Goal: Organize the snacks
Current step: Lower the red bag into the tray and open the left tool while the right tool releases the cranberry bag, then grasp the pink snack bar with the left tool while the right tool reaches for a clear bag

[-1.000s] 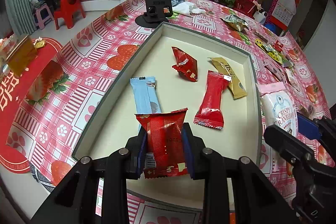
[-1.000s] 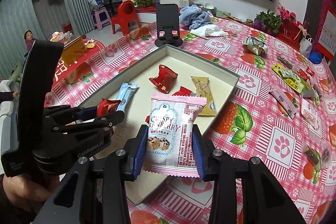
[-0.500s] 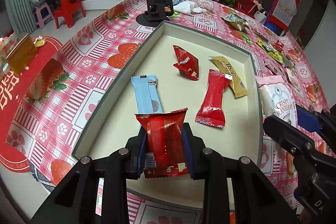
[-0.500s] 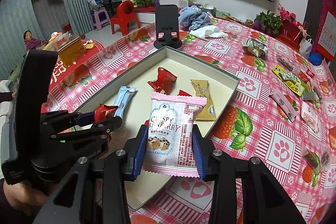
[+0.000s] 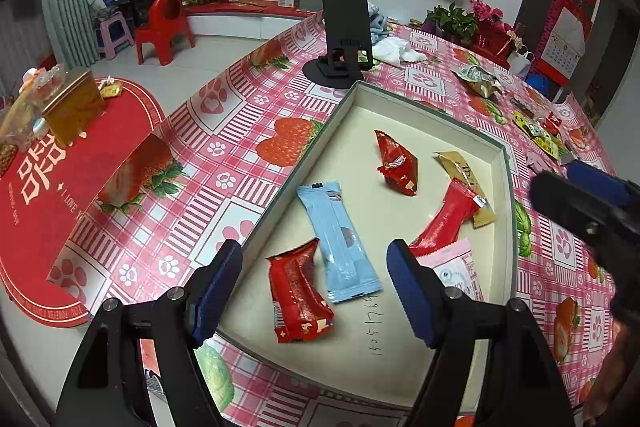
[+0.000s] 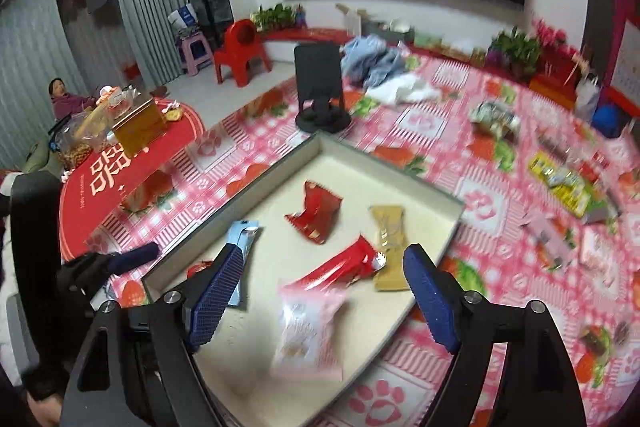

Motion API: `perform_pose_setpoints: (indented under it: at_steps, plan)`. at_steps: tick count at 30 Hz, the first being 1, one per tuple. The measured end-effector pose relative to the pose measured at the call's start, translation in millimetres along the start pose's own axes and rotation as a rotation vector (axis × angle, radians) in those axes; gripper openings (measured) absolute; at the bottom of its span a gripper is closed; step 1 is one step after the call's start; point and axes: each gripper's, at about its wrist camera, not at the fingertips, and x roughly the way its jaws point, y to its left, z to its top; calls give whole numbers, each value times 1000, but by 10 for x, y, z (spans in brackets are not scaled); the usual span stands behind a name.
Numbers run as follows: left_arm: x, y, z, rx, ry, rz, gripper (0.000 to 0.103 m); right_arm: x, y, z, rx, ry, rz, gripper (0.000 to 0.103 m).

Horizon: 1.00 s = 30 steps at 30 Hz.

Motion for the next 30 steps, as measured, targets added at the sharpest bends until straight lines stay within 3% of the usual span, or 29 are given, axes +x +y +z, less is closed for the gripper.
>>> perform_pose_setpoints:
  at_steps: [7,10,15,21,25,30]
  plan:
    - [72,-223,-72,51,40,-47,78,-155,-635,-389,165,19,-82,83]
    - [8,-461,-72,98,36,-90,78,-280,-966,-689,213,32,-184,83]
    - [-97,-1093,-150,233,47,-197,78,-464,-1473,-1152,276,56,-346,83]
    - [-85,-1975,-334,402,127,-315,78,-671,-2223,-1638,455,83,-484,83]
    - [-65,-2489,-398,522,125,-321,78,-781,-2545,-1848,530,87,-512,83]
    - [80,-3046,-346,578,143,-381,79,-837,-2635,-2024,523,70,-500,84]
